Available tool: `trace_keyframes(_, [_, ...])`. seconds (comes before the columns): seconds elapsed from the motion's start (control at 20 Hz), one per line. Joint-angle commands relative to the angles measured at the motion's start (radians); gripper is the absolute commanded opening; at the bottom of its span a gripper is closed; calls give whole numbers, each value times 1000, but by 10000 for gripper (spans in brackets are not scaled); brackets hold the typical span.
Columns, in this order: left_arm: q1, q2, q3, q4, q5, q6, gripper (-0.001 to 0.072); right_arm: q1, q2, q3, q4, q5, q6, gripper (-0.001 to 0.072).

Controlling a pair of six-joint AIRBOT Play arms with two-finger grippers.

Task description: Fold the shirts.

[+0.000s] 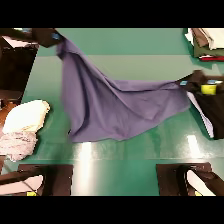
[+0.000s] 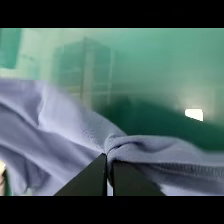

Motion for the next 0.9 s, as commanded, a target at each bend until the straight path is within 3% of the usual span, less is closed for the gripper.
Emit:
trace_keyframes(0.0, [0, -198, -11, -21, 214, 8, 21, 89, -147, -80, -27, -267, 0, 13])
trace_keyframes(0.15, [0, -243, -11, -6, 295, 5, 44, 104, -261, -31, -15, -356, 0, 14])
trace_keyframes(0.2, [2, -243, -11, 18, 310, -5, 320, 98, -298, 4, -15, -353, 0, 44])
trace_keyframes(0.25, [6, -243, -4, 53, 303, -34, 524, 89, -327, 40, -15, -327, 0, 279])
trace_keyframes(0.3, [17, -243, 12, 85, 266, -60, 549, 72, -357, 84, -14, -282, 0, 481])
trace_keyframes(0.6, [171, -242, 53, 98, -202, -126, 550, 6, -320, 195, -21, -54, -82, 430])
trace_keyframes(0.7, [208, -235, -22, 98, -274, -126, 550, 7, -270, 195, -42, -3, -104, 430])
trace_keyframes(0.85, [221, -148, -283, 99, -221, -116, 550, 7, -197, 195, -102, 51, -104, 430])
